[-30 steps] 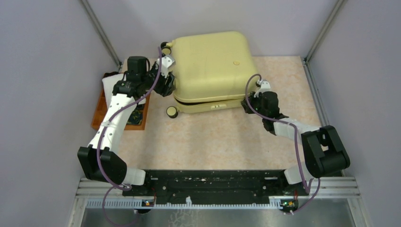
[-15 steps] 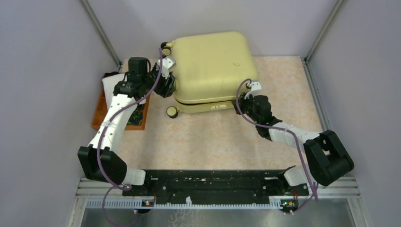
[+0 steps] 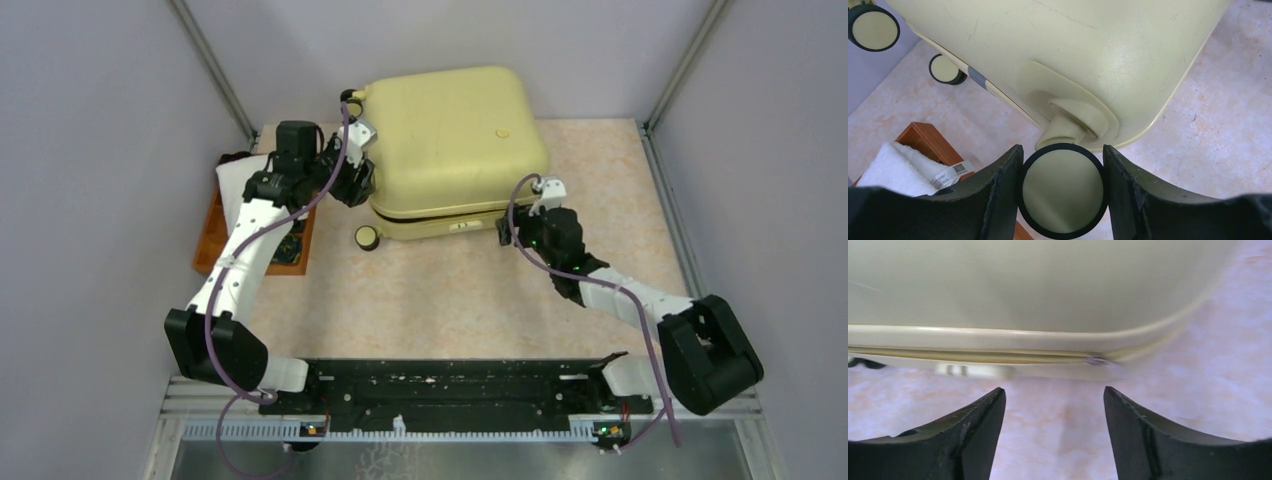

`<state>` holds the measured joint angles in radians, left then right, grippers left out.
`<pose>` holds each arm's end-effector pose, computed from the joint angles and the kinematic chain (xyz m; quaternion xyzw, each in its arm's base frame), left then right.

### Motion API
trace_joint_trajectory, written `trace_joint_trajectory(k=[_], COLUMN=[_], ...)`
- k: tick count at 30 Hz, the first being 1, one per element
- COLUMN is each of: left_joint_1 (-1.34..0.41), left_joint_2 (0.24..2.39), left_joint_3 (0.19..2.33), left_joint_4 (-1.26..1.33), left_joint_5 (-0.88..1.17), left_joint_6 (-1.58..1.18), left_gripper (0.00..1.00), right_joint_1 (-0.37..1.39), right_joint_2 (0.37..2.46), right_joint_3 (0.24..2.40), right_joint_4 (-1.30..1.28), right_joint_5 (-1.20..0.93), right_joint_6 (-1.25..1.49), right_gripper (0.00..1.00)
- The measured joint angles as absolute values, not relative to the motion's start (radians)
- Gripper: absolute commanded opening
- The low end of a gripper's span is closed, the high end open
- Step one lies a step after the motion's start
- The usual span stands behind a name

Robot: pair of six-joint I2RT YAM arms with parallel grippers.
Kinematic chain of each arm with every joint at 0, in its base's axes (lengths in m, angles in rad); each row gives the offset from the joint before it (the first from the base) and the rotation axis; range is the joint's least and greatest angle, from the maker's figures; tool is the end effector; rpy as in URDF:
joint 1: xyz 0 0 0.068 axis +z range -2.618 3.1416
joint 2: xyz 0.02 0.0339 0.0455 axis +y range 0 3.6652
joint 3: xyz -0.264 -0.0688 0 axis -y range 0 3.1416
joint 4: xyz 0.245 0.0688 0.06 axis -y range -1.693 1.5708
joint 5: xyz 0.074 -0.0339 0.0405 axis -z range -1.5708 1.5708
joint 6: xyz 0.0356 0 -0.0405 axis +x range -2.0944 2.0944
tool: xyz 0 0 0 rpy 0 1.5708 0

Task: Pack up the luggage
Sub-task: Zip the luggage at the center of the board.

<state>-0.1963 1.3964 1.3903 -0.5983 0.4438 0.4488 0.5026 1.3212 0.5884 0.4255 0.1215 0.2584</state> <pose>0.2980 -0.0749 0.3717 0.3708 0.7868 -0.1363 0.4742 0.2485 0.1317 0.2170 -0.0625 0.8039 0.1734 0.5655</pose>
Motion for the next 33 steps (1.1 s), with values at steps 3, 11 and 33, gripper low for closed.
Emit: trace_joint_trajectory(k=[3,11,33], left_joint_1=[-0.198,-0.202,-0.208], left_joint_2=[1.396,1.397,1.399], left_joint_3=[1.395,1.413,1.444], left_joint_4=[-0.599,-0.609,-0.630], left_joint_5=[0.436,0.429,0.429], left_joint_6=[0.453,0.462,0.468], left_gripper=[0.00,0.00,0.00], right_joint_1=[0.410,0.337,0.326], right_joint_2=[1.248,1.206,1.498], right_joint_3=[0.528,0.378,0.530], right_joint_4=[0.425,0.588,0.732], right_joint_5=[0.102,0.149,-0.064], right_joint_6=[0.240,0.299,0.182], right_gripper=[0.99,0.99,0.54])
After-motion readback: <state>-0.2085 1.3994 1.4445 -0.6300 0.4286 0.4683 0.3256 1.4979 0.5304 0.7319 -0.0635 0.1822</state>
